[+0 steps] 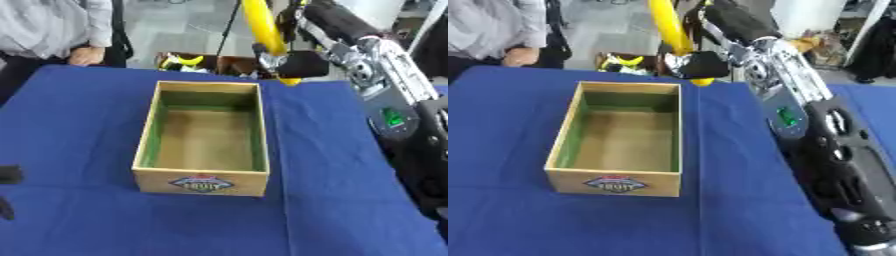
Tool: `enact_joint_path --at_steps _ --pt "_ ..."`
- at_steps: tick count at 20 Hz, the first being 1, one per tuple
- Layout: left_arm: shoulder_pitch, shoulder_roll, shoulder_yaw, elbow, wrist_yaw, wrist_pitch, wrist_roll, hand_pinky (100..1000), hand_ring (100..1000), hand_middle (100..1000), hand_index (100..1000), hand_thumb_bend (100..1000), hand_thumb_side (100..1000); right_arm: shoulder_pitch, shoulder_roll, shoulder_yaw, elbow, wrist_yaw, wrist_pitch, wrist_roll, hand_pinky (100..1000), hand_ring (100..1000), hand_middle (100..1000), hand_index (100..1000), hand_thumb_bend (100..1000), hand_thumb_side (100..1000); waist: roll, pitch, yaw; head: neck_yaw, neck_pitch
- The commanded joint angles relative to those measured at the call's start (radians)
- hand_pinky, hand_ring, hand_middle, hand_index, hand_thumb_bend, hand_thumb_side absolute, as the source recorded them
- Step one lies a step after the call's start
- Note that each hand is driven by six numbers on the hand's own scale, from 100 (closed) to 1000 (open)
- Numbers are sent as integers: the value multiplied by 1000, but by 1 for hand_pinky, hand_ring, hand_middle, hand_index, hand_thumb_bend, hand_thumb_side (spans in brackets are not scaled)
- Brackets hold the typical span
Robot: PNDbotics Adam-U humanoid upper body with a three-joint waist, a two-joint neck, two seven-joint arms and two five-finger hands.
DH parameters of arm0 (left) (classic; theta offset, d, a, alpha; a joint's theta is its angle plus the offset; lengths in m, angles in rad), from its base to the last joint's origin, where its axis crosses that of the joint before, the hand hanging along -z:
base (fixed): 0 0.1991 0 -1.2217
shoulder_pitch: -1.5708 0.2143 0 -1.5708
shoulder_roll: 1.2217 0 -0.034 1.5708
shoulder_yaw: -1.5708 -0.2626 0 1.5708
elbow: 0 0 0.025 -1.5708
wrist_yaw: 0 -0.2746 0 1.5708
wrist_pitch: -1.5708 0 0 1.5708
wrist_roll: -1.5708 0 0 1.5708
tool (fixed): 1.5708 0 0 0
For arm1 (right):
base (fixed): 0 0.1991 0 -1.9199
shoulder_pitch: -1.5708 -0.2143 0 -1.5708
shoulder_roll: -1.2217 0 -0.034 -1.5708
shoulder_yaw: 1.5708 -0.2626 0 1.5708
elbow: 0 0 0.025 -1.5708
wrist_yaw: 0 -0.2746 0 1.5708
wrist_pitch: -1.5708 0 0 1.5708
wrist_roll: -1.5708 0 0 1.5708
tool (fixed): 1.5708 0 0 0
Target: Pick up objects on the table and place them in the box.
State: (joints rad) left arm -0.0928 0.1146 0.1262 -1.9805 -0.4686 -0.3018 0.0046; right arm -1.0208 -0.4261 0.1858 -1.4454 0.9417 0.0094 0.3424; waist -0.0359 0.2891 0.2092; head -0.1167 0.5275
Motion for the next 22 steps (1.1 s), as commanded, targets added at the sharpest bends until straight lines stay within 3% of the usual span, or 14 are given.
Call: enact_joint_path --at_steps 1,5,8,22 --pt "-11 17 -4 -19 5 0 -4 308 650 614 751 100 969 -39 5 1 8 12 -8 -2 494 671 462 586 100 694 1 -19 4 -4 3" --pt "-12 17 -4 -19 6 0 -5 308 650 614 751 100 969 -48 13 3 19 18 -14 -5 494 671 462 586 100 694 0 -19 6 -5 3" --pt "-15 15 -6 -19 8 -1 -6 308 651 614 751 100 969 -65 54 17 35 28 -22 5 495 673 462 589 100 693 -3 -15 22 -16 -2" --pt "-26 4 -5 -19 13 -8 12 308 651 613 749 100 966 -33 174 33 158 187 -74 6 502 685 468 591 100 672 -2 7 53 -43 -24"
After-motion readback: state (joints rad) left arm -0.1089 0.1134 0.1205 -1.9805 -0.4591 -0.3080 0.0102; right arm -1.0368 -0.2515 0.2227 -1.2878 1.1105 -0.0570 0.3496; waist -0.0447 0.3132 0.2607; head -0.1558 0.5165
